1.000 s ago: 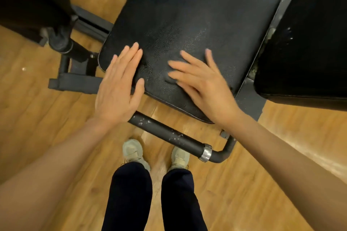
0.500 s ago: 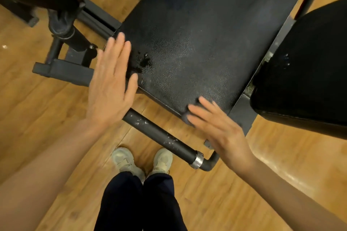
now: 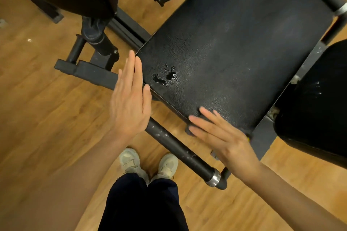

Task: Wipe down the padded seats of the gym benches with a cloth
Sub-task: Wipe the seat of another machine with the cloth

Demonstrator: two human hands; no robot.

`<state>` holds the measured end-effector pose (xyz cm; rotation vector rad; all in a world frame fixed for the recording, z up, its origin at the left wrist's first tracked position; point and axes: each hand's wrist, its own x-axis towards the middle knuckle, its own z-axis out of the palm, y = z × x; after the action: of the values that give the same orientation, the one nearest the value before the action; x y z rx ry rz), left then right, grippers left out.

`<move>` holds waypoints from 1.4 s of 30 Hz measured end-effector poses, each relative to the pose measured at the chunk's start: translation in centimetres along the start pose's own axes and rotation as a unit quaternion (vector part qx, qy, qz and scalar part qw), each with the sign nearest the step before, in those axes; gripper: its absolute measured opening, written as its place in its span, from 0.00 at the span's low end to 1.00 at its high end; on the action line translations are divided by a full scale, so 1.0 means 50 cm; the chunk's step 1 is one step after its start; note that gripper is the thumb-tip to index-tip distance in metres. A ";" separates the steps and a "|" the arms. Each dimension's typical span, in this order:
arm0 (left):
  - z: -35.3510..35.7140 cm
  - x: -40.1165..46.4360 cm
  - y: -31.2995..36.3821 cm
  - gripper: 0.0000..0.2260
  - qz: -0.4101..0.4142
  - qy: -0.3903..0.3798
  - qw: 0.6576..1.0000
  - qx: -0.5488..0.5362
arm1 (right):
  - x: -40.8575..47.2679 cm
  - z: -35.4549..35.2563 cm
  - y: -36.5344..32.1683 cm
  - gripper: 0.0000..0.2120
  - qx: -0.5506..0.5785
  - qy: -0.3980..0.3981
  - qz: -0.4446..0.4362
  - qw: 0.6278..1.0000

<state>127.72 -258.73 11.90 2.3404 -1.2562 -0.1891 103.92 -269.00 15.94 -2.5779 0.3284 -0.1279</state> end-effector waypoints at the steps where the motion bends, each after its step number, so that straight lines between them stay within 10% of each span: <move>1: -0.001 0.001 0.001 0.26 0.004 -0.003 1.000 -0.001 | 0.048 0.015 -0.003 0.17 0.003 0.009 0.003 1.000; 11: 0.001 0.004 0.001 0.26 -0.010 -0.017 1.000 -0.002 | 0.042 0.003 -0.017 0.15 0.026 0.008 0.053 0.998; 20: -0.006 0.002 -0.004 0.27 -0.017 -0.032 0.999 -0.040 | 0.292 0.045 -0.020 0.14 0.081 0.248 0.289 0.921; 26: -0.008 -0.010 -0.005 0.27 -0.047 -0.045 0.996 -0.063 | 0.243 0.038 -0.024 0.15 0.012 0.117 0.137 0.984; 31: -0.009 -0.008 -0.004 0.26 -0.050 -0.046 0.995 -0.068 | 0.383 0.027 0.022 0.15 0.015 0.251 0.290 0.923; 37: -0.018 -0.008 -0.005 0.27 -0.046 -0.062 0.994 -0.079 | 0.223 0.066 -0.098 0.16 0.010 0.107 0.143 0.984; 42: -0.016 -0.006 -0.008 0.27 -0.031 -0.056 0.994 -0.084 | 0.424 0.050 -0.018 0.14 0.004 0.230 0.242 0.943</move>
<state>128.11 -258.03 12.39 2.2518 -1.1717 -0.4337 124.98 -272.45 14.81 -2.3518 1.1144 -0.5494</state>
